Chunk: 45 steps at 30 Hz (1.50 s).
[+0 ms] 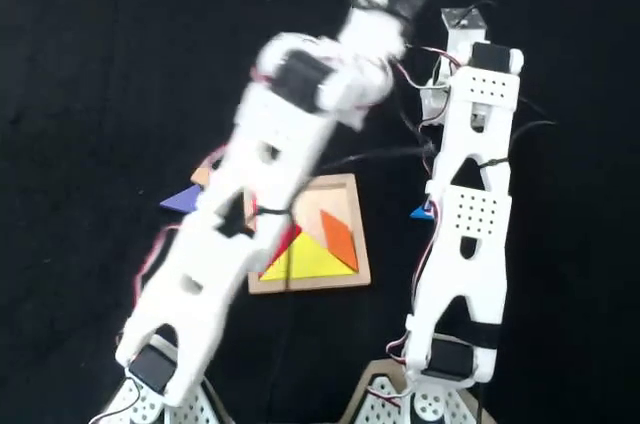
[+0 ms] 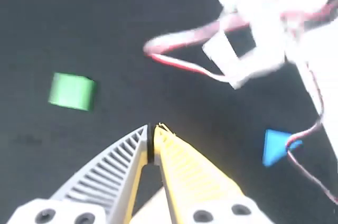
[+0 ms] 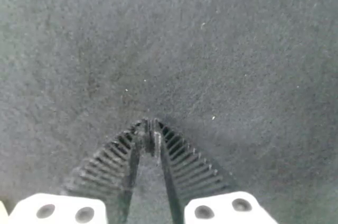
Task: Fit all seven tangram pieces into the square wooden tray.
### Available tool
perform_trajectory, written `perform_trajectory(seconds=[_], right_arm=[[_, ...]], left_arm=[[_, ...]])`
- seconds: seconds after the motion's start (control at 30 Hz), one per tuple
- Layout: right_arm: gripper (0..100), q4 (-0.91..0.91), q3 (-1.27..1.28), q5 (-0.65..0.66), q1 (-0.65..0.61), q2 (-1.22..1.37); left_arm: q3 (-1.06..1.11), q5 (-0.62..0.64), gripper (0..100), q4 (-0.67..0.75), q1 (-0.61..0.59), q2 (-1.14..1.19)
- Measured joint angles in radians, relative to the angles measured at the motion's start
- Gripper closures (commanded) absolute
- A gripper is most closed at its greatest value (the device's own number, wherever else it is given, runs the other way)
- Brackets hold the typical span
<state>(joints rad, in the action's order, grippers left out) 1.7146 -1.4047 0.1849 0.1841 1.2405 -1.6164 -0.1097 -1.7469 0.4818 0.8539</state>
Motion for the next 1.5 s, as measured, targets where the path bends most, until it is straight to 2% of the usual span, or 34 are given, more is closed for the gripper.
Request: perform_trajectory(seconds=[0.23, 0.33, 0.4, 0.5, 0.63, 0.77, 0.87, 1.1, 1.2, 1.37, 1.5], right_arm=[[98.7, 0.0, 0.0, 0.0, 0.0, 0.0], [98.7, 0.0, 0.0, 0.0, 0.0, 0.0], [98.7, 0.0, 0.0, 0.0, 0.0, 0.0], [98.7, 0.0, 0.0, 0.0, 0.0, 0.009], [98.7, -0.002, -0.006, 0.0, 0.0, 0.051], [98.7, -0.008, -0.006, 0.0, 0.0, 0.052], [98.7, -0.008, -0.006, 0.0, 0.0, 0.052], [98.7, -0.011, -0.008, 0.0, -0.006, 0.052], [98.7, -0.011, -0.008, 0.0, -0.006, 0.052], [98.7, -0.011, -0.008, 0.0, -0.006, 0.052], [98.7, -0.011, -0.008, 0.0, -0.006, 0.052]], left_arm=[[0.008, 0.068, 97, -0.011, -0.307, -0.295], [0.075, 0.101, 97, -0.008, -0.434, -0.327], [0.167, 0.107, 97, 0.041, -0.479, -0.305], [0.351, 0.087, 97, 0.213, -0.489, -0.206], [0.548, -0.025, 97, 0.525, -0.491, -0.023], [0.555, -0.046, 97, 0.818, -0.491, 0.13], [0.54, -0.035, 97, 0.921, -0.494, 0.218], [0.468, -0.035, 97, 0.953, -0.494, 0.397], [0.425, 0.006, 97, 0.945, -0.494, 0.451], [0.315, 0.166, 97, 0.789, -0.494, 0.499], [0.221, 0.238, 97, 0.674, -0.494, 0.529]])
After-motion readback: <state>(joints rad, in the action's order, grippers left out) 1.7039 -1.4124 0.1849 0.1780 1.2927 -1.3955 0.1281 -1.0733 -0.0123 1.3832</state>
